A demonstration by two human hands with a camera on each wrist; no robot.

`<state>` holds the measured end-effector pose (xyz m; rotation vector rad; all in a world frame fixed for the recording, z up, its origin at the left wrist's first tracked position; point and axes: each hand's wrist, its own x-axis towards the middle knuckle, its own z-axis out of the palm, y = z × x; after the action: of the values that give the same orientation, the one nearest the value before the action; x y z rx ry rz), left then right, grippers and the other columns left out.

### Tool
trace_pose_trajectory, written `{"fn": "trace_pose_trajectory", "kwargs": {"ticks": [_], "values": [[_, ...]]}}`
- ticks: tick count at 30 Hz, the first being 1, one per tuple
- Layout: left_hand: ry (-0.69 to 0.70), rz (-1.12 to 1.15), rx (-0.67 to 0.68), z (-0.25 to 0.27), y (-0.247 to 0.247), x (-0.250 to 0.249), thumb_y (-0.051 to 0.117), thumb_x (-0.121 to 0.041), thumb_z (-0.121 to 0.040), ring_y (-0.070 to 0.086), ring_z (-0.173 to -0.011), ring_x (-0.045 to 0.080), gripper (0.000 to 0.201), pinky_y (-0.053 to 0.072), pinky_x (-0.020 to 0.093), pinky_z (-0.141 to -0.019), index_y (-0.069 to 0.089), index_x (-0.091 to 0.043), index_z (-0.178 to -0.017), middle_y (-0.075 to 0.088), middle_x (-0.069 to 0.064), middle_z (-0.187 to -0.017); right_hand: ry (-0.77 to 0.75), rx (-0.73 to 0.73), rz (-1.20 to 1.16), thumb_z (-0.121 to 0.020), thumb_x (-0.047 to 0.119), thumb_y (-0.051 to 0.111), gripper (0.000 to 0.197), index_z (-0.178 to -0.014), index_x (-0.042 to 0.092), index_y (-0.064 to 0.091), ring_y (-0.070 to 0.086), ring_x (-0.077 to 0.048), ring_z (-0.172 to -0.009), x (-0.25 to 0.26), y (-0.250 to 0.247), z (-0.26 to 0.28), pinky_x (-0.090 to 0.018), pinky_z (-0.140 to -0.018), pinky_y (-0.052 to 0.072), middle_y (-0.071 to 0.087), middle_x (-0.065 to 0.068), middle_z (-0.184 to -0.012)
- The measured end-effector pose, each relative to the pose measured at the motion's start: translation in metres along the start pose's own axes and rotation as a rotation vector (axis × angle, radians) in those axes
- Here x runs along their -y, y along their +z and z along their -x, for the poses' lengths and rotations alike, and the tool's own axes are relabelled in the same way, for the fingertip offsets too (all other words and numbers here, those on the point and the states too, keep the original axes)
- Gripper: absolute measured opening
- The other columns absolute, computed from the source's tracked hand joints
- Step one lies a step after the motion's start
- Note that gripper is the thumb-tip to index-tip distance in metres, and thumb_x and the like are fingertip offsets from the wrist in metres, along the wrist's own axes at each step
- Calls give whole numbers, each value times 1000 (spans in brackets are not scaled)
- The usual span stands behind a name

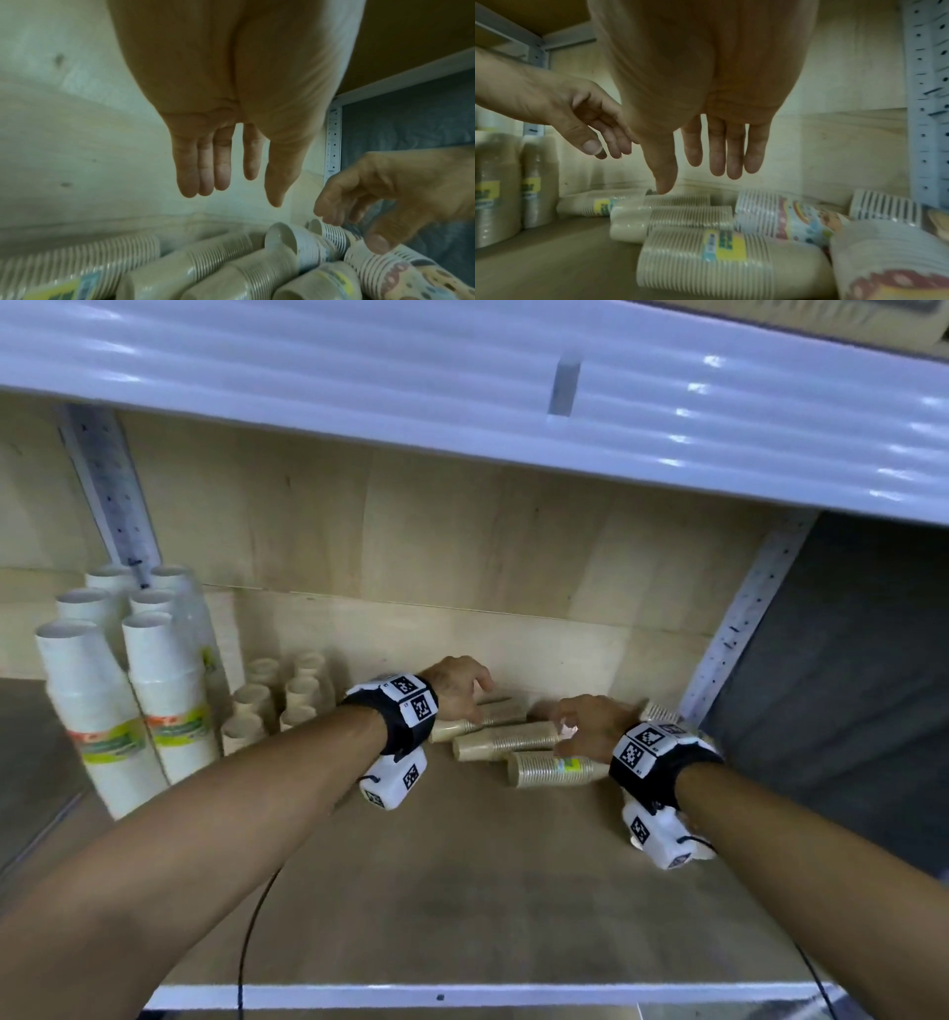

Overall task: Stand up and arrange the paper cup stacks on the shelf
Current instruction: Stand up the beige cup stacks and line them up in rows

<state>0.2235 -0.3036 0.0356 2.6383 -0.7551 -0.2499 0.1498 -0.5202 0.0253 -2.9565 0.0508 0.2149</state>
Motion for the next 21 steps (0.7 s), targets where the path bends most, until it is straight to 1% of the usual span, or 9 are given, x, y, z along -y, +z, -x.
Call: {"fn": "trace_pose_trajectory", "kwargs": {"ticks": [4, 7, 8, 10, 13, 15, 17, 19, 21], "values": [[-16, 34, 33, -15, 26, 7, 77, -24, -81, 56, -116, 23, 57, 47, 31, -94, 55, -18, -133, 56, 5, -132, 60, 44, -17, -79, 38, 75, 62, -135, 23, 51, 50, -21, -124, -24, 18, -9, -29, -100, 41, 51, -2, -139], [-31, 82, 47, -22, 41, 14, 77, -20, -82, 53, -123, 23, 60, 44, 30, -99, 53, -18, -137, 52, 6, -138, 61, 80, 6, -84, 32, 71, 64, -142, 20, 46, 44, -21, -132, -36, 27, -13, -26, -104, 36, 45, -2, -145], [-40, 93, 53, -25, 46, 16, 77, -20, -82, 51, -126, 23, 61, 43, 30, -101, 52, -19, -138, 51, 5, -140, 55, 94, 8, -84, 30, 71, 64, -142, 19, 45, 44, -22, -132, -40, 30, -15, -27, -104, 36, 44, -2, -145], [-56, 123, 71, -30, 55, 21, 77, -19, -82, 48, -130, 22, 64, 42, 30, -103, 49, -21, -140, 47, 4, -144, 63, 112, -4, -82, 27, 72, 61, -138, 15, 51, 51, -24, -126, -45, 36, -20, -30, -103, 43, 51, -3, -139], [-49, 111, 98, -36, 66, 24, 76, -21, -82, 50, -128, 23, 68, 45, 27, -98, 46, -23, -142, 46, 6, -145, 32, 110, 13, -77, 26, 74, 53, -127, 17, 61, 60, -23, -115, -50, 44, -27, -31, -96, 49, 62, -3, -124], [-29, 59, 99, -39, 72, 25, 75, -24, -82, 53, -124, 23, 67, 46, 27, -95, 45, -20, -142, 50, 5, -142, 28, 119, 28, -78, 25, 74, 53, -129, 18, 59, 59, -22, -115, -51, 47, -30, -29, -96, 48, 61, -2, -124], [-6, 5, 86, -40, 75, 24, 73, -23, -83, 56, -117, 22, 60, 45, 25, -88, 50, -16, -138, 56, 4, -134, 15, 123, 37, -77, 25, 74, 57, -131, 19, 57, 58, -22, -116, -53, 48, -33, -31, -98, 47, 60, -2, -126], [18, -33, 83, -43, 78, 24, 70, -22, -85, 57, -114, 21, 53, 41, 22, -82, 53, -15, -134, 59, 3, -129, 10, 126, 55, -74, 25, 73, 56, -129, 21, 58, 60, -22, -113, -54, 51, -35, -34, -97, 49, 62, -2, -123], [25, -41, 86, -45, 79, 24, 69, -20, -85, 57, -115, 21, 51, 39, 22, -82, 53, -15, -134, 59, 3, -129, -4, 128, 75, -73, 25, 73, 52, -124, 23, 61, 62, -21, -109, -59, 55, -41, -35, -94, 51, 65, -1, -117]]}}
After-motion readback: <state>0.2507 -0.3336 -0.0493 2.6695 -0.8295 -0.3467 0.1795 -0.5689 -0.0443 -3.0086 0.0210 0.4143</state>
